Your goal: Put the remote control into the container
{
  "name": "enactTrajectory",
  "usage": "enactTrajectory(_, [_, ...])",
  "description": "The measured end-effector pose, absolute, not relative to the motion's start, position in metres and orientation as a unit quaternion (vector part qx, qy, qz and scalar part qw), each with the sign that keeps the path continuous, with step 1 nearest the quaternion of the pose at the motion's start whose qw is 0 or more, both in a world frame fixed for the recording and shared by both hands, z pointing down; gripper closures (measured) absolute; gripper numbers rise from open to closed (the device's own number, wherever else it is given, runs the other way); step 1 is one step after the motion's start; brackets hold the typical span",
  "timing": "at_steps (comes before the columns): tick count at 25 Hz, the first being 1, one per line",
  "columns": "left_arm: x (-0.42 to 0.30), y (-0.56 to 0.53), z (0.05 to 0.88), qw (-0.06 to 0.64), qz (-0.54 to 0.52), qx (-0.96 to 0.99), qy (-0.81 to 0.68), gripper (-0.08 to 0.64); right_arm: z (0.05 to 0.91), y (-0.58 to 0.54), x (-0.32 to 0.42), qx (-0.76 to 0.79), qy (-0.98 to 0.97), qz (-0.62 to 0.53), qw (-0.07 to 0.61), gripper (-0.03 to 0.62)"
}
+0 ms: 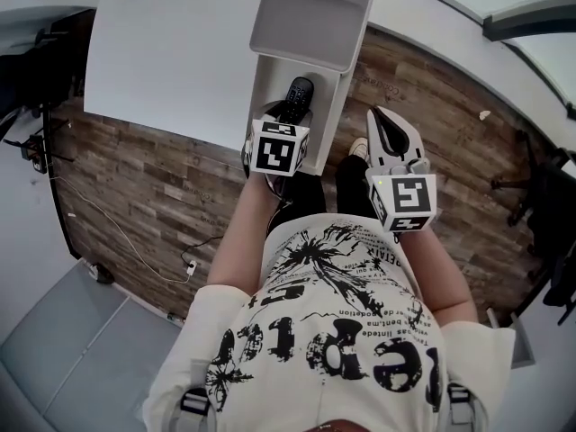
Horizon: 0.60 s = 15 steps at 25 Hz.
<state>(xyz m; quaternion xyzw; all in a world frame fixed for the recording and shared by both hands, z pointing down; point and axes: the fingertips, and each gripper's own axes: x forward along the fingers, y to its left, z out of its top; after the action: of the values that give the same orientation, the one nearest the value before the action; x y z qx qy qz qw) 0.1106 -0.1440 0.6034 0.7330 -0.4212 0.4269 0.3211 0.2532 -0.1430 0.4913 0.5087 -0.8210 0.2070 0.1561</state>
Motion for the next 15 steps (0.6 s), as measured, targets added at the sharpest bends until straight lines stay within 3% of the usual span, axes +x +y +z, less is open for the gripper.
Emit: enactTrajectory(15, [0.118,-0.143,0.621,0.300,0.468,0.734,-0.391,0.321,0.489,-0.149,0.271,0.526,-0.810,0.205,0.157,0.590])
